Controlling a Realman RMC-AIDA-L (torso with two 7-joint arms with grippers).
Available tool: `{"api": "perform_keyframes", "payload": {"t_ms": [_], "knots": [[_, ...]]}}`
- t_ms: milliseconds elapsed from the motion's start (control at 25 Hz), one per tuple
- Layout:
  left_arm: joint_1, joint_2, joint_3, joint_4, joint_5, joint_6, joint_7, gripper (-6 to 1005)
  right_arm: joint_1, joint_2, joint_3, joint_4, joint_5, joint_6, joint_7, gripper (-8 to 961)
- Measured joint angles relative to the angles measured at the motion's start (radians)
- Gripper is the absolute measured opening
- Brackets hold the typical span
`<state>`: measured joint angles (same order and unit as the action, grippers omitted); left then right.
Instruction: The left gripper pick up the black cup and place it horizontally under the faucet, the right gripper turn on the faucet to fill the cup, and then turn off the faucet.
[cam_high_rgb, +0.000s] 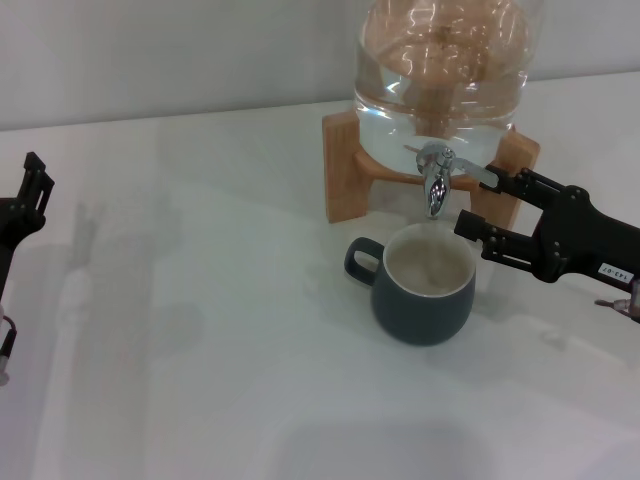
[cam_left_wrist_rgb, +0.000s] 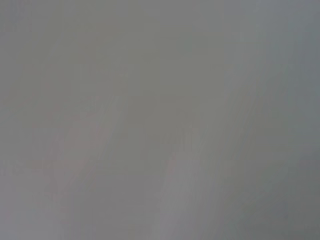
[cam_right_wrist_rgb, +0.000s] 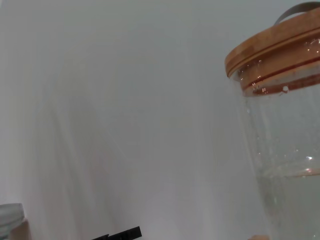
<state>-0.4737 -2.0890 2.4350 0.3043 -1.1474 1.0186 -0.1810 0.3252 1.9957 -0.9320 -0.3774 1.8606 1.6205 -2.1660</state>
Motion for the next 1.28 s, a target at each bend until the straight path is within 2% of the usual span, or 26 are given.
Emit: {"api": "perform_keyframes", "payload": {"t_ms": [360, 680, 1280], "knots": [[0.001, 0.0, 0.001, 0.001, 0.0, 0.0, 0.0, 740, -0.004, 0.0, 0.007, 0.0, 0.003, 0.001, 0.0, 810], [0.001, 0.0, -0.001, 0.001, 0.0, 0.0, 0.0, 740, -0.042, 0.004, 0.076, -0.011, 0.022, 0.034, -0.001, 810], [-0.003, 0.0, -0.002, -0.004, 0.0, 0.0, 0.0, 740, -0.027, 0.005, -0.008, -0.05, 0.011, 0.092, -0.002, 809]]}}
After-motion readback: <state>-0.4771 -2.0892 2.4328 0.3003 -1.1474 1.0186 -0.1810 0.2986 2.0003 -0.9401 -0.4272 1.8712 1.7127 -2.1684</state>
